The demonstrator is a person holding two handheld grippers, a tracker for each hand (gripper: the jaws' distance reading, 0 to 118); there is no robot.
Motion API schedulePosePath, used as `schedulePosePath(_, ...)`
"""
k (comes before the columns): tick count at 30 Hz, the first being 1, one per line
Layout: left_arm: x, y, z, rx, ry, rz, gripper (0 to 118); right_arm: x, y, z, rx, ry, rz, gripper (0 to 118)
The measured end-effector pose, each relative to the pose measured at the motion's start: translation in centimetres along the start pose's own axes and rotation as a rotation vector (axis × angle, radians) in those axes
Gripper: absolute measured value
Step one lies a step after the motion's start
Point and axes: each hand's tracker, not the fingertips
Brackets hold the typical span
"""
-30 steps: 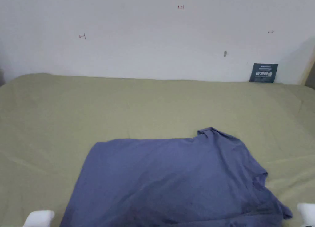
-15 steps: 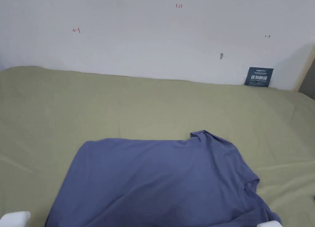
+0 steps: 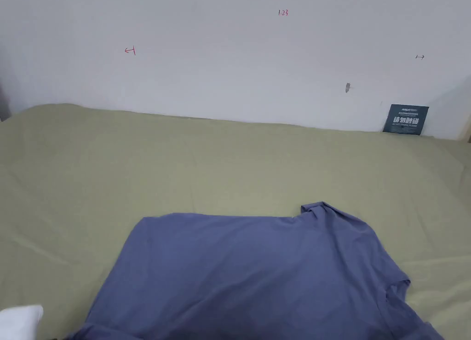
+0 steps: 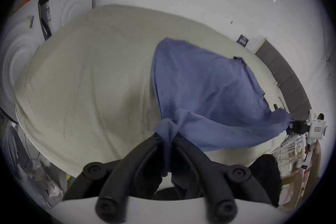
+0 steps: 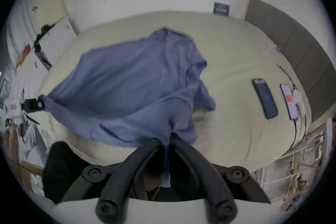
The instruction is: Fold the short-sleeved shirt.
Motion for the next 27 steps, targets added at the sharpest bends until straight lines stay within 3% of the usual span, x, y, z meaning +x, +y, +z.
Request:
schedulePosePath(8,1.9,9.2,-2.9,0.004,-0.011,-0.033,8,0.3,9.1,-4.0,0.05,-0.028,0.012,5)
schedulePosePath(12,1.8,12.6,-7.6,-0.101,0.026,-0.062,8,0.7,12.6,-10.0,-0.105,-0.059,0.025,5)
schedulePosePath(14,1.7,13.2,-10.2,-0.162,0.052,-0.07,8,0.8,13.3,-12.7,-0.147,-0.1,0.047,5)
schedulePosePath(16,1.0,13.1,-12.5,-0.191,0.06,-0.046,8,1.6,13.4,-15.0,-0.163,-0.131,0.02,5)
schedulePosePath(22,-0.4,11.6,-16.1,-0.252,0.068,0.003,10,2.5,12.8,-17.6,-0.174,-0.118,0.004,6)
schedulePosePath(23,-0.6,11.5,-16.0,-0.245,0.077,0.018,28,2.4,12.9,-17.3,-0.161,-0.107,-0.009,15)
schedulePosePath(24,-0.7,11.5,-15.5,-0.228,0.099,0.027,46,2.4,13.0,-16.6,-0.143,-0.097,-0.017,32)
schedulePosePath(25,-1.1,11.5,-14.9,-0.215,0.1,0.034,60,2.4,13.1,-15.9,-0.124,-0.097,-0.02,58)
schedulePosePath(26,-1.4,11.7,-13.8,-0.177,0.098,0.058,70,2.4,13.2,-14.7,-0.094,-0.085,-0.018,90)
schedulePosePath(27,-1.7,11.8,-12.5,-0.143,0.072,0.068,71,2.1,13.3,-13.1,-0.051,-0.068,-0.005,96)
